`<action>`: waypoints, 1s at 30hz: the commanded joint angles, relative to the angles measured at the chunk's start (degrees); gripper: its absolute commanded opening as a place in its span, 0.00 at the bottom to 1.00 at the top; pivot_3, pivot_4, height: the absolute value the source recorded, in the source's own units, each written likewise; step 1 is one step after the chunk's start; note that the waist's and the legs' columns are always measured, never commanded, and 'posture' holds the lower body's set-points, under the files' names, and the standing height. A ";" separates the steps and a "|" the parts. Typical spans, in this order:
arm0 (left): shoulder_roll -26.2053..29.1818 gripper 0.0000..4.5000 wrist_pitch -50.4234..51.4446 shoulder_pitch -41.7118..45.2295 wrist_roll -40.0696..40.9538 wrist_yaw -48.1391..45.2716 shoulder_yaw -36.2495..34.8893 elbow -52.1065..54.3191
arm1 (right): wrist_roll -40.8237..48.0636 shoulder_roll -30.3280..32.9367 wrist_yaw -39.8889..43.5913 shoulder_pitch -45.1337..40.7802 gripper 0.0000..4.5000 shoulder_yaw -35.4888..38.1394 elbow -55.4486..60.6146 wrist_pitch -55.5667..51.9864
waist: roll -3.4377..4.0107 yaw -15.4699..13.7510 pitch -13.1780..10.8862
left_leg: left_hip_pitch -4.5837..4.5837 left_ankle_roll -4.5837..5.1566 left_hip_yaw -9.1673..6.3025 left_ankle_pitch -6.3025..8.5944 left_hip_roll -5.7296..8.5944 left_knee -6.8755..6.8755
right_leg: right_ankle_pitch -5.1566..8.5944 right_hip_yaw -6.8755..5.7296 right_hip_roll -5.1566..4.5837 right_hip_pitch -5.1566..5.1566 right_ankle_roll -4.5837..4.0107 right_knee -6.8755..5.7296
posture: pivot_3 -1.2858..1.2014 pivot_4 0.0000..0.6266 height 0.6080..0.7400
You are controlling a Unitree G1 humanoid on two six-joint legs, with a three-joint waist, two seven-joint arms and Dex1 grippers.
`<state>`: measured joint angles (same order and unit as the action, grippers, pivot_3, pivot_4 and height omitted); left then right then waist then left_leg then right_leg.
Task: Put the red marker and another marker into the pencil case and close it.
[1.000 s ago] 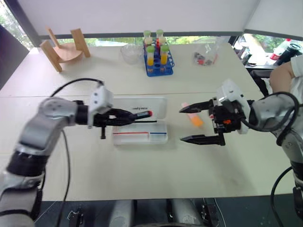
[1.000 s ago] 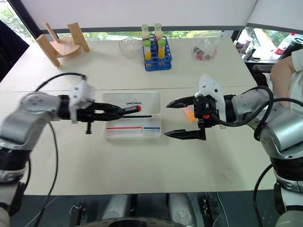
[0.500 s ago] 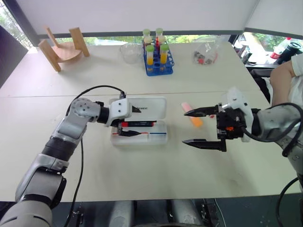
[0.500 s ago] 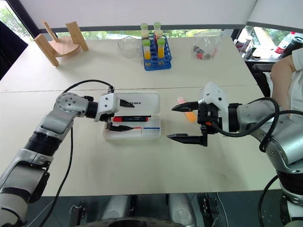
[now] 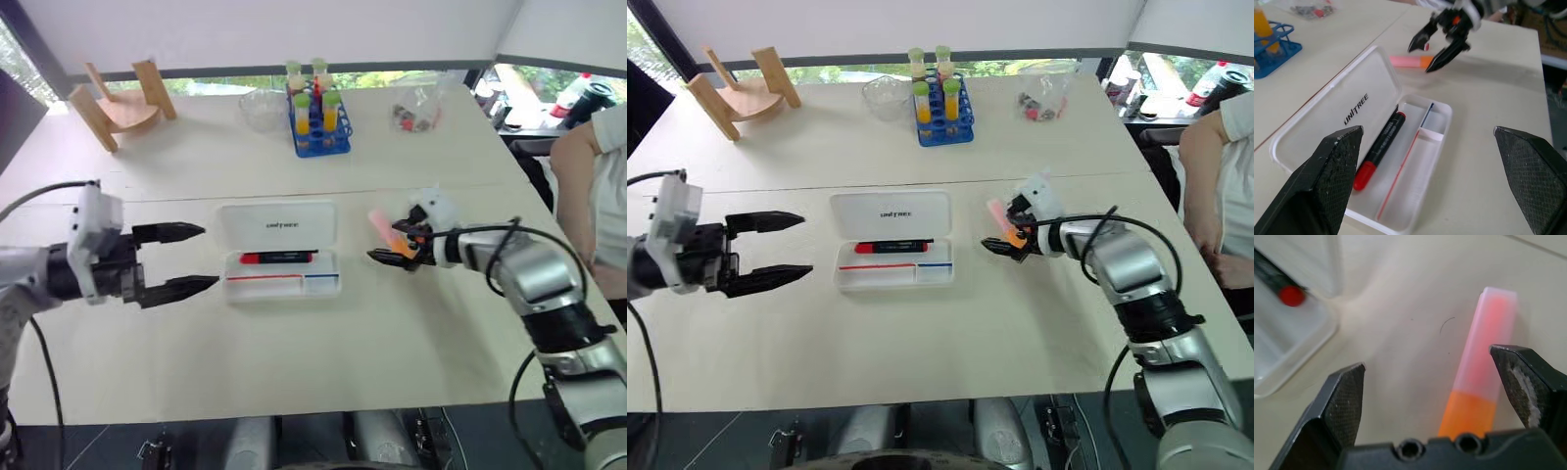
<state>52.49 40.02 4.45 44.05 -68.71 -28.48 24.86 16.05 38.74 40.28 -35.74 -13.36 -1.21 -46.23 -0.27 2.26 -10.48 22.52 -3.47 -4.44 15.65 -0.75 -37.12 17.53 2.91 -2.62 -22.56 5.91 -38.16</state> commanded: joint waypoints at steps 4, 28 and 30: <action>-1.50 0.99 1.20 -8.05 6.49 3.82 -9.59 7.96 | -6.21 -2.62 -1.67 -2.38 0.94 -1.69 -7.97 1.42 | -0.05 -0.21 0.03 | -0.06 0.00 0.00 0.00 0.03 0.00 | -0.01 -0.01 -0.04 0.11 0.01 0.07 | 0.52 0.24 1.00; 3.56 1.00 2.10 -13.08 14.22 6.30 -12.75 10.10 | 5.23 -1.95 25.16 -8.27 0.19 -7.22 15.58 2.44 | 0.08 0.95 -0.15 | -0.13 0.00 0.07 0.01 -0.12 0.11 | -0.03 0.02 0.16 0.00 -0.07 0.02 | 0.52 0.24 1.00; 3.81 1.00 2.41 -13.41 14.90 6.48 -13.32 10.72 | 2.85 -7.72 22.61 -9.91 0.19 -10.47 11.82 3.05 | 0.08 0.99 -0.15 | -0.13 0.00 0.04 0.01 -0.12 0.12 | -0.03 0.02 0.17 -0.01 -0.07 0.02 | 0.52 0.24 1.00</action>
<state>55.59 42.27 -8.83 57.68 -62.23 -39.57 34.51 20.53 32.85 64.51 -44.01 -22.26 12.00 -44.52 -0.19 3.24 -10.63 22.43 -3.47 -4.41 15.66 -0.86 -37.00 17.51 2.92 -2.45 -22.60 5.83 -38.14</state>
